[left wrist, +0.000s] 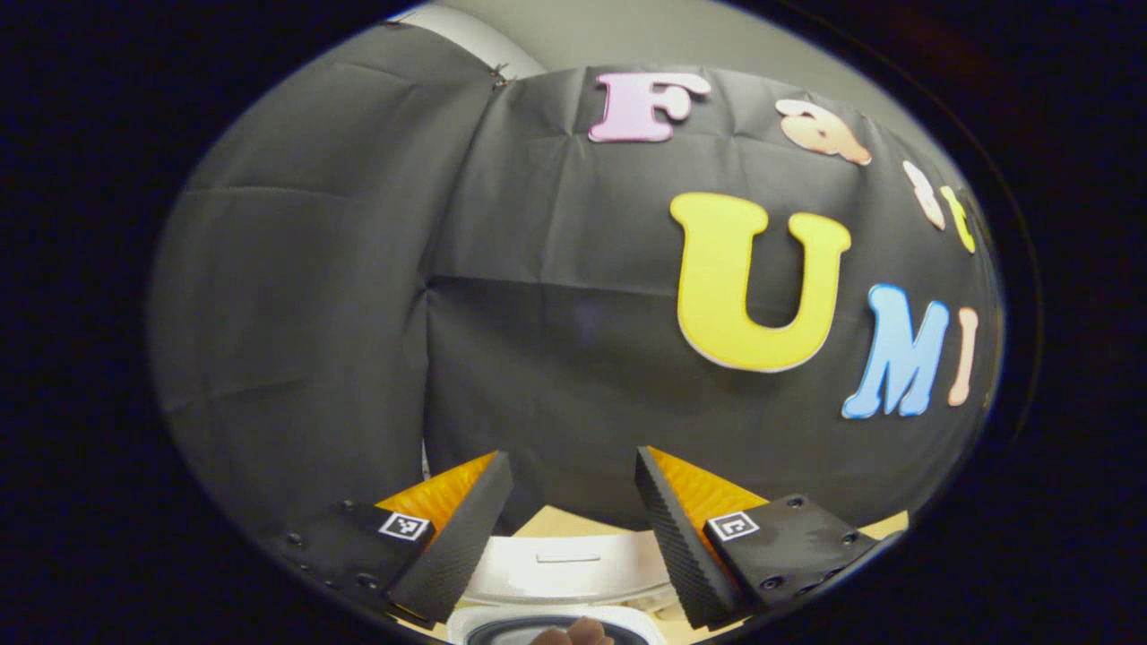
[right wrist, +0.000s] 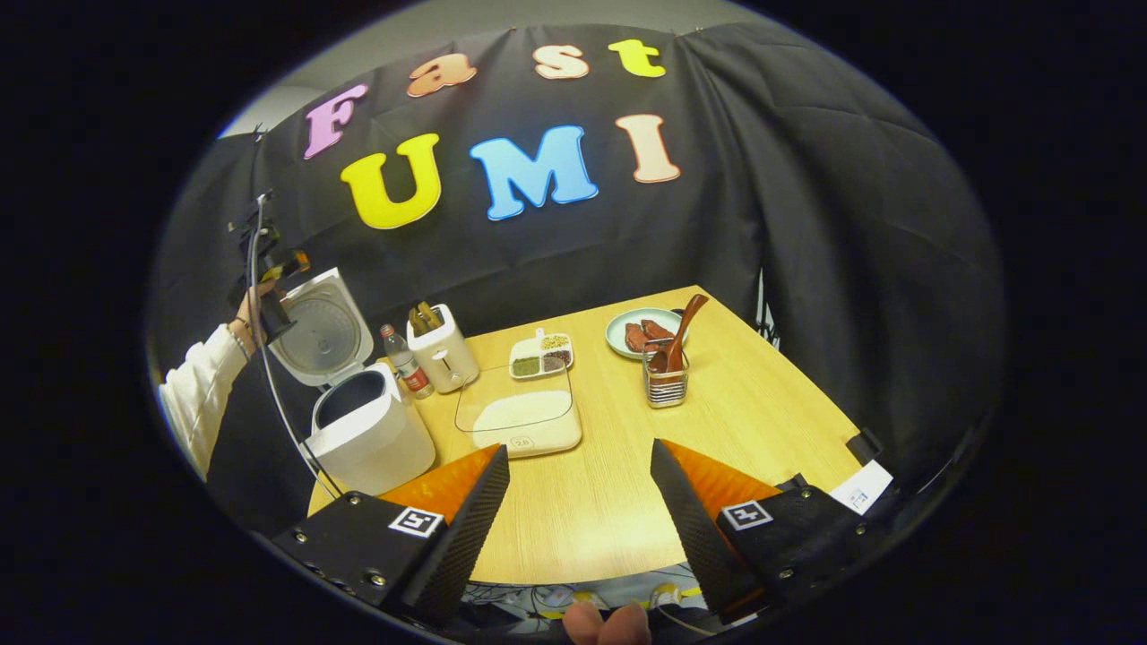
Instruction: Close the left gripper, press the button to open the rice cooker; take a wooden spoon from the chopstick holder with the right hand, scoop a spoonful of rice and pour it into the rice cooker, then put the wooden spoon back into the chopstick holder.
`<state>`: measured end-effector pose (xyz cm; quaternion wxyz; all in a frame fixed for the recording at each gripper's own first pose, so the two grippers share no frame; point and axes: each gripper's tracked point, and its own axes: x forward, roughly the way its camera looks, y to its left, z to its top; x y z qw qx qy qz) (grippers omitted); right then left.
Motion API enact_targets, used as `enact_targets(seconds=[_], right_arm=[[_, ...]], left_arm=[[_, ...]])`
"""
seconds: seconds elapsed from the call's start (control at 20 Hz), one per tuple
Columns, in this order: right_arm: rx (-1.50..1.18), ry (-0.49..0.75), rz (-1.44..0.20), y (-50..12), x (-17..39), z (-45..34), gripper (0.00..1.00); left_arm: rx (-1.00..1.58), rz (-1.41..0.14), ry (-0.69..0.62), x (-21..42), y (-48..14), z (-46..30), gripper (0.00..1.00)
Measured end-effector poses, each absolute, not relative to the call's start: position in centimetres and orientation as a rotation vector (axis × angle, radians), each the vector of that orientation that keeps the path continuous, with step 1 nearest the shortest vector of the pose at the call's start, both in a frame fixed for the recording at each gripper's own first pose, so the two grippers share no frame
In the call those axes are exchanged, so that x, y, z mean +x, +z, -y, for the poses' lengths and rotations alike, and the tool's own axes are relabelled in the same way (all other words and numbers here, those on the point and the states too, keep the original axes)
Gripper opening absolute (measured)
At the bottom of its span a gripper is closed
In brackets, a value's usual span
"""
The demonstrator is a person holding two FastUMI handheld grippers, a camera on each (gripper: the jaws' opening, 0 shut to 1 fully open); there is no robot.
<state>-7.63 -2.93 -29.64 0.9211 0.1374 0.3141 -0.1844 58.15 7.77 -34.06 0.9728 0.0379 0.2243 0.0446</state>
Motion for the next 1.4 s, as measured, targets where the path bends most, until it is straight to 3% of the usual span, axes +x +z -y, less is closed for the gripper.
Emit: enact_targets(seconds=[0.1, 0.4, 0.75, 0.95, 1.4], right_arm=[[0.286, -0.35, -0.659, -30.1, -7.2, 2.0, 0.97], [0.289, -0.313, -0.665, -30.1, -6.3, 1.1, 0.97], [0.305, -0.314, -0.66, -30.2, -6.7, 1.0, 0.97], [0.315, -0.31, -0.676, -30.8, -6.9, 0.7, 0.97], [0.335, -0.283, -0.715, -31.8, -8.8, -0.3, 0.97]], left_arm=[[0.171, -0.444, 0.1, 57.7, -34.3, -8.5, 0.94], [0.144, -0.484, 0.078, 53.0, -34.0, -6.6, 0.95], [0.133, -0.497, 0.048, 43.2, -35.6, -4.6, 0.94], [0.129, -0.523, 0.065, 37.1, -39.3, -4.6, 0.97], [0.138, -0.764, 0.102, 28.1, -50.4, -4.9, 0.99]])
